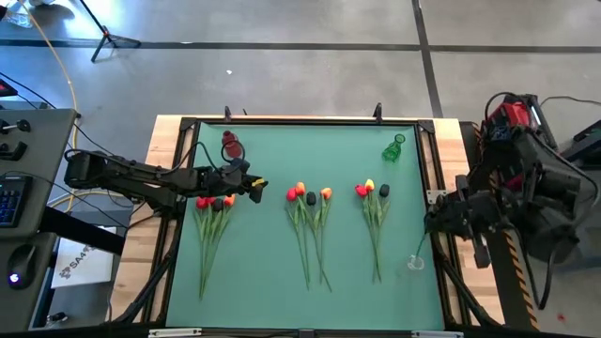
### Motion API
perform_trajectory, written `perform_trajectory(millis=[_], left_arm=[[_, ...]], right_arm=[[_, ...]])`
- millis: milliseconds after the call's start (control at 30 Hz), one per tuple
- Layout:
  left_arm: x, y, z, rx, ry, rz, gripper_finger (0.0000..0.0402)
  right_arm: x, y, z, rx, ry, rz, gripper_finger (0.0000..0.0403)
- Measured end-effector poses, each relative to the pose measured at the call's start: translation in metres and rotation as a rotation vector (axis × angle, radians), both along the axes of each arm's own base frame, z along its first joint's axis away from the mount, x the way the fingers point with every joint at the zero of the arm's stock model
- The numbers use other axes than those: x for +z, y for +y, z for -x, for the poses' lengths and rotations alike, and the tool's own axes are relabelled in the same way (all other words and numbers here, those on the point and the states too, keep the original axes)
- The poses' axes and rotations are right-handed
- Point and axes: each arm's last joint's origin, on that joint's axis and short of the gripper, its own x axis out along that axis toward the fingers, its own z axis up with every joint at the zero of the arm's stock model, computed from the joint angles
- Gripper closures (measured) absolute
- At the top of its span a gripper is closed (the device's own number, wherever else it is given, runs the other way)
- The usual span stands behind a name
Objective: Sort flowers into vase by color
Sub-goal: Put the right black tulip into the transparent flower vase
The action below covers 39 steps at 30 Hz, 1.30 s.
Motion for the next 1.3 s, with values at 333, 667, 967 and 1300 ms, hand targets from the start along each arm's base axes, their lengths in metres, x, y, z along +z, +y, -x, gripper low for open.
perform_trajectory(millis=[333, 667, 967, 1300], left_arm=[[0.0, -0.001, 0.0, -0.031, -0.002, 0.023, 0.025], [0.0, -0.001, 0.0, -0.035, -0.002, 0.025, 0.025], [0.0, -0.001, 0.0, -0.042, -0.002, 0.03, 0.025], [0.0, -0.001, 0.0, -0.042, -0.002, 0.03, 0.025]], right_arm=[[-0.013, 0.017, 0.003, -0.055, 0.018, -0.003, 0.0403], [-0.008, 0.008, 0.006, -0.083, -0.04, -0.009, 0.0403], [-0.002, -0.009, 0.012, -0.044, 0.004, -0.079, 0.0403], [-0.001, -0.016, 0.014, -0.034, 0.032, -0.112, 0.0403]])
